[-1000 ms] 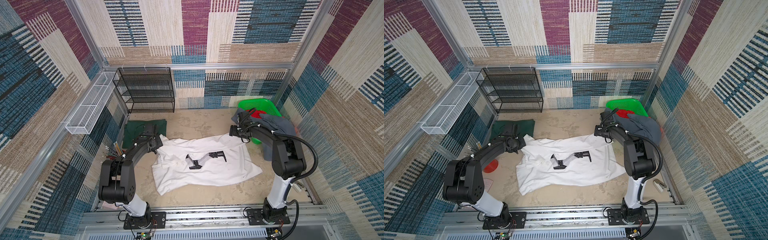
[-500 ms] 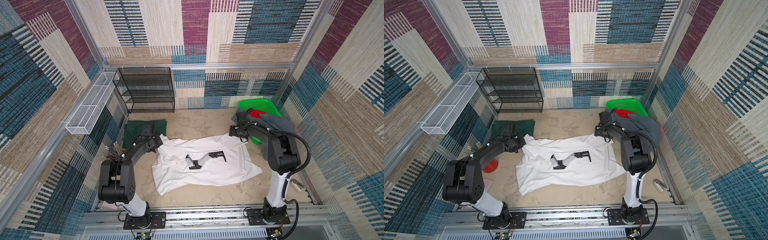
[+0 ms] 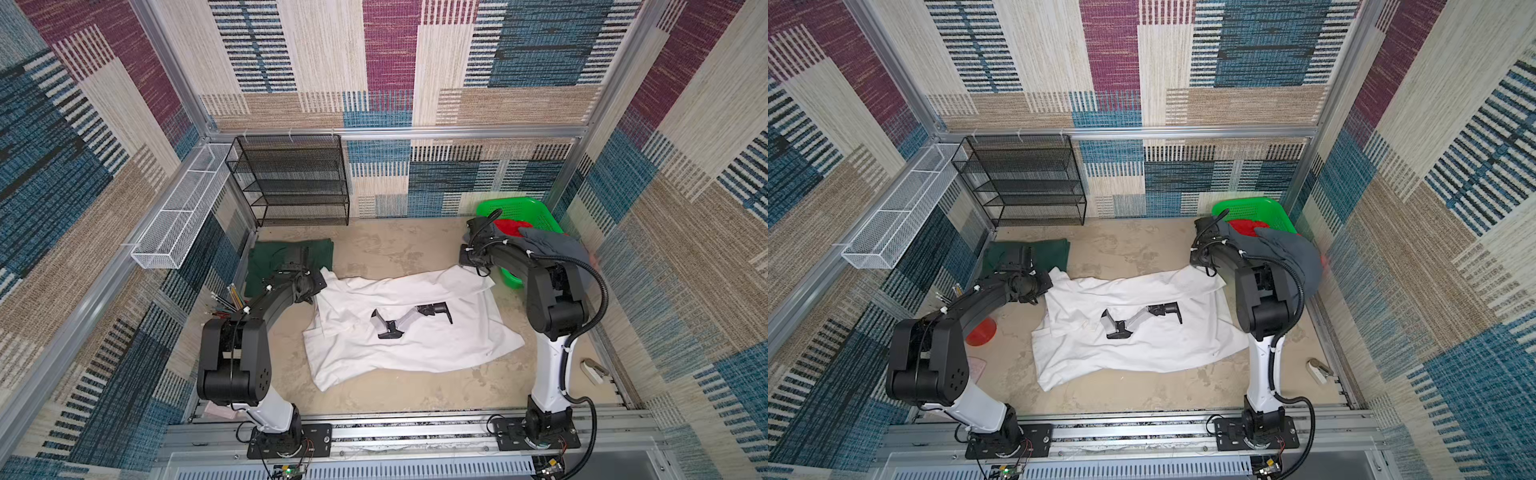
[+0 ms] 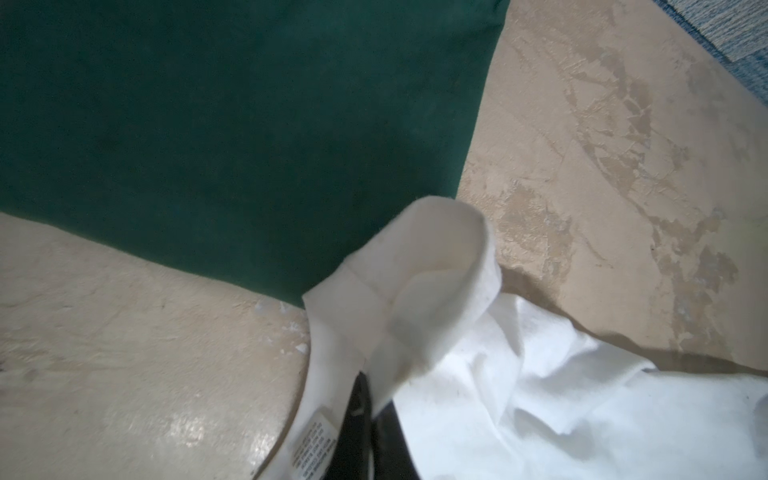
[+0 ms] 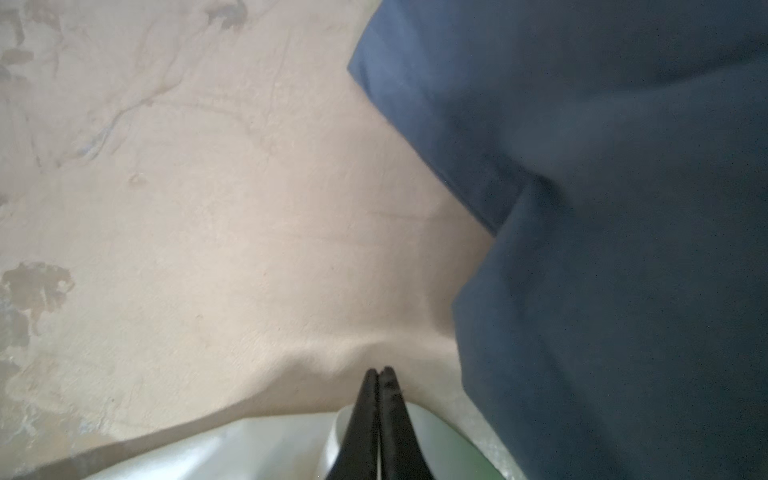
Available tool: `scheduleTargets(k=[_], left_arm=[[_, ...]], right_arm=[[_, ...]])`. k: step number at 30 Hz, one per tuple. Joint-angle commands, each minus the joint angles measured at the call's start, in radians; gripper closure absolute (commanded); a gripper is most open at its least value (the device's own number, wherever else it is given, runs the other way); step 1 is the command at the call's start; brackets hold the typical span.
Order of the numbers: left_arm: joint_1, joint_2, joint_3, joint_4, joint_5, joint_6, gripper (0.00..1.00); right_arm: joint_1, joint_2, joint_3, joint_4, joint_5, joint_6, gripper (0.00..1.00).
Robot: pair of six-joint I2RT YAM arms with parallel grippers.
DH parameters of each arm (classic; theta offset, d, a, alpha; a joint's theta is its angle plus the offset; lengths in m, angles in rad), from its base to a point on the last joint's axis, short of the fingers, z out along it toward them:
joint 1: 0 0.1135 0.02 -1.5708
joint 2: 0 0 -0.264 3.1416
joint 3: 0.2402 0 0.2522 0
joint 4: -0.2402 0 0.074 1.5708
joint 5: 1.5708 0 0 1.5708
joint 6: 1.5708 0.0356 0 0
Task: Fold and stack the t-shirts
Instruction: 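Close both grippers on the white shirt's far corners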
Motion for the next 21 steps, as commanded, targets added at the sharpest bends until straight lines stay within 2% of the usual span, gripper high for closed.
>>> scheduleTargets(k=[1, 6, 9, 10, 11, 12, 13, 14, 16, 19, 21], left_arm=[[0.004, -0.009, 0.003, 0.014, -0.03, -0.021, 1.0], [0.016, -0.01, -0.004, 0.017, -0.025, -0.034, 1.0], [0.016, -0.018, -0.01, 0.019, -0.02, -0.034, 1.0], [0.018, -0.021, -0.012, 0.019, -0.02, -0.033, 1.0], [0.018, -0.024, -0.013, 0.017, -0.02, -0.033, 1.0], [0.018, -0.028, -0.014, 0.017, -0.019, -0.033, 1.0], [0.018, -0.032, -0.018, 0.021, -0.019, -0.033, 1.0], [0.018, -0.035, -0.022, 0.023, -0.014, -0.032, 1.0], [0.018, -0.041, -0.026, 0.026, -0.008, -0.033, 1.0], [0.018, -0.048, -0.036, 0.03, -0.009, -0.034, 1.0], [0.018, -0.05, -0.038, 0.033, -0.008, -0.034, 1.0]], right_arm=[[-0.006, -0.021, -0.001, 0.022, 0.067, 0.006, 1.0], [-0.019, -0.057, -0.026, 0.048, 0.061, 0.024, 1.0], [-0.019, -0.065, -0.026, 0.044, -0.004, 0.003, 1.0], [-0.02, -0.065, -0.03, 0.041, -0.031, -0.006, 0.9], [-0.019, -0.067, -0.036, 0.04, -0.055, -0.013, 0.74], [-0.019, -0.067, -0.042, 0.039, -0.065, -0.015, 0.62], [-0.019, -0.065, -0.048, 0.037, -0.064, -0.016, 0.56], [-0.019, -0.063, -0.055, 0.035, -0.06, -0.02, 0.51], [-0.019, -0.059, -0.064, 0.033, -0.074, -0.033, 0.51], [-0.019, -0.055, -0.076, 0.033, -0.087, -0.034, 0.43], [-0.019, -0.046, -0.075, 0.031, -0.084, -0.034, 0.42]])
